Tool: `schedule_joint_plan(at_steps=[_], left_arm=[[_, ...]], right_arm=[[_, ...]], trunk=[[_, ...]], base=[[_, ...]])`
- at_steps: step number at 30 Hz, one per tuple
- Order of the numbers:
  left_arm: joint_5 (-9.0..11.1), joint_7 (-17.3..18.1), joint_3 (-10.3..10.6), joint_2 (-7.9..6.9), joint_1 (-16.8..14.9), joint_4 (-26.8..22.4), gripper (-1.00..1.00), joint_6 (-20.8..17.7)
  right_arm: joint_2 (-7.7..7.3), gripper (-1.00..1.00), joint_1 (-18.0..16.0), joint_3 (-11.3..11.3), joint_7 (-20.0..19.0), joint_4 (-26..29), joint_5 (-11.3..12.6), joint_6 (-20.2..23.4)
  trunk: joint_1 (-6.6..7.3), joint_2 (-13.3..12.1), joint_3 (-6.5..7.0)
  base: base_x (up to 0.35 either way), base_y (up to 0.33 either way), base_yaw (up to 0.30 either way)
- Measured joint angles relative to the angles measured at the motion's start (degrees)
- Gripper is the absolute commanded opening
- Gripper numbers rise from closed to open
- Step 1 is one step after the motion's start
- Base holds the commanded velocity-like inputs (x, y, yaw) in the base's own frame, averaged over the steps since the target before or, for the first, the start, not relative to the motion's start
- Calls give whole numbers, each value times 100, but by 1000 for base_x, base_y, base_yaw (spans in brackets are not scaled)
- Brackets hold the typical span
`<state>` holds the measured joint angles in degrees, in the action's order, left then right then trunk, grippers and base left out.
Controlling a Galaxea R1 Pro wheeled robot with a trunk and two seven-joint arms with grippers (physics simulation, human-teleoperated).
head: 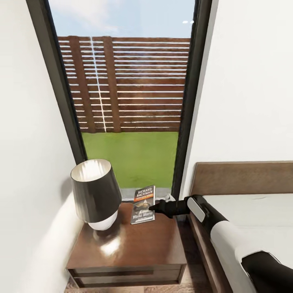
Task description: In the bedroom, move the book from the bed onto either nightstand, and place the two sandals side by side next to the bed.
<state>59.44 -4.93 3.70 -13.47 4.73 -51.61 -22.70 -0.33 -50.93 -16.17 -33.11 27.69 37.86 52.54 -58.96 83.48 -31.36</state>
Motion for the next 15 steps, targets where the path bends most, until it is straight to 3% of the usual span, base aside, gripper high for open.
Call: schedule_joint_plan(at_steps=[15], left_arm=[[-2, 0, 0, 4, 0, 0, 100, 0]], right_arm=[[-6, -100, 0, 8, -3, -2, 1, 15]], trunk=[[-330, 602, -269]], base=[[0, 0, 3]])
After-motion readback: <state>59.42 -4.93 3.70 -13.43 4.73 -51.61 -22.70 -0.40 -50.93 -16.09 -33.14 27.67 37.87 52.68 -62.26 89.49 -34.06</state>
